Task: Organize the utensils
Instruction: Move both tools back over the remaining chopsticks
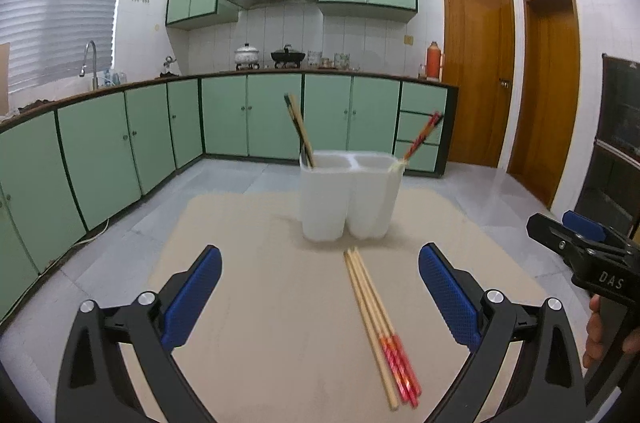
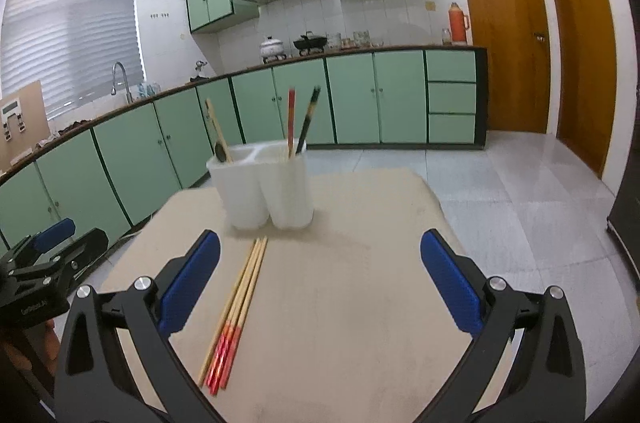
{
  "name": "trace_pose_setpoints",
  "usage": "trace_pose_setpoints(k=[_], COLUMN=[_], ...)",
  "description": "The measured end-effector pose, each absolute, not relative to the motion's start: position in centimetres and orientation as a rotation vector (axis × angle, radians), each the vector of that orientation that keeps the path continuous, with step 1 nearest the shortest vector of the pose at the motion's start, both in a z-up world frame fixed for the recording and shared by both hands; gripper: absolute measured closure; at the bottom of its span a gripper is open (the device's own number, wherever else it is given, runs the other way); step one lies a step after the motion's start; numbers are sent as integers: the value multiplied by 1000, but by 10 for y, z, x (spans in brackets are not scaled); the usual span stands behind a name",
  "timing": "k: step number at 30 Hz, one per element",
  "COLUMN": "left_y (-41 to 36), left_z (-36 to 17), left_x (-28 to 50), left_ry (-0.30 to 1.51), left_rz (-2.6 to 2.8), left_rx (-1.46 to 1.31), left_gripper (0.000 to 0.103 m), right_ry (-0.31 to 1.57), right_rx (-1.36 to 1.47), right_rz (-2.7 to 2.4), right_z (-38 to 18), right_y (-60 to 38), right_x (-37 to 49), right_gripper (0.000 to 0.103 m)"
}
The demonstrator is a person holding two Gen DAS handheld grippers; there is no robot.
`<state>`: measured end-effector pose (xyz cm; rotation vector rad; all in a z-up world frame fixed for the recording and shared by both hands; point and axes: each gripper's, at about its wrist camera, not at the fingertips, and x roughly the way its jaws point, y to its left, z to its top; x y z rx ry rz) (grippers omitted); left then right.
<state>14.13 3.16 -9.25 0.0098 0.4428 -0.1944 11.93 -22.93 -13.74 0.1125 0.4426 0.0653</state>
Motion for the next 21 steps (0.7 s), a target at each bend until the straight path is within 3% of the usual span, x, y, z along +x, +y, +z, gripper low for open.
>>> trace_pose_setpoints(k=[17,21], left_y=[38,44], left_z=[-171,-176], left_x=[112,111], left_ry=[623,639], left_rz=[-148,-132], left_rx=[61,59], left_gripper=[6,6], right_ry=[646,691], right_rx=[5,-54], right_rz=[121,140], right_z=[-223,-232], right_y=[-170,-157], right_x=[93,96], right_gripper=[6,29])
